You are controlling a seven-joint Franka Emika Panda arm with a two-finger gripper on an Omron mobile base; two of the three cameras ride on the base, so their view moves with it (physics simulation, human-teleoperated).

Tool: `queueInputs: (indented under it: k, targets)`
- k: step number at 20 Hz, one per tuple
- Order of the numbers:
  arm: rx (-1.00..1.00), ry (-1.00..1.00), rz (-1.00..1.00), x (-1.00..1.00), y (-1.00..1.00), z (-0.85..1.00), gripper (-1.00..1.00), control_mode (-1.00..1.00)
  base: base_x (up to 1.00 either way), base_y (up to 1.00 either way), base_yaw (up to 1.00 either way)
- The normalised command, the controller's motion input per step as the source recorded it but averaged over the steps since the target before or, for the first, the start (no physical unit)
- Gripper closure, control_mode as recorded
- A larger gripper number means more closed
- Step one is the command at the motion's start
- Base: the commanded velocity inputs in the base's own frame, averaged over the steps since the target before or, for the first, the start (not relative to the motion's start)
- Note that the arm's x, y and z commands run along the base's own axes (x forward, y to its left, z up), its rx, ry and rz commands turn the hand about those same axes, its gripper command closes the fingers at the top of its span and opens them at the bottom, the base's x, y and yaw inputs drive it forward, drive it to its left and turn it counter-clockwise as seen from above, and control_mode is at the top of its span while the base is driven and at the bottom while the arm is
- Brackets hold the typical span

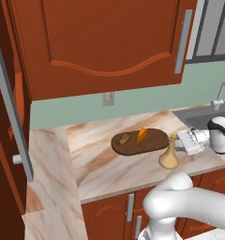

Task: Retrieve the reheated potato from the microwave, then place the potato, cheese, and condiment on the cutting board.

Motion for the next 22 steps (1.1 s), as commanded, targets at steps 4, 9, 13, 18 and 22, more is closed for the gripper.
queueInputs:
  k: [4,9,13,18,22]
  targets:
    - [0.00,0.04,0.00,0.00,0.08,-0.01,-1.00,-1.00,0.00,0.00,0.00]
    - [0.00,0.07,0.00,0.00,0.12,-0.11,-1.00,-1.00,0.00,0.00,0.00]
    - [0.00,0.07,0.00,0.00,0.15,-0.11,-1.00,-1.00,0.00,0.00,0.00]
    - [0.00,0.01,0.00,0.00,0.08,0.00,-1.00,-1.00,0.00,0.00,0.00]
    - [0.00,0.00,-0.02,0.01,0.00,0.02,-1.00,-1.00,0.00,0.00,0.00]
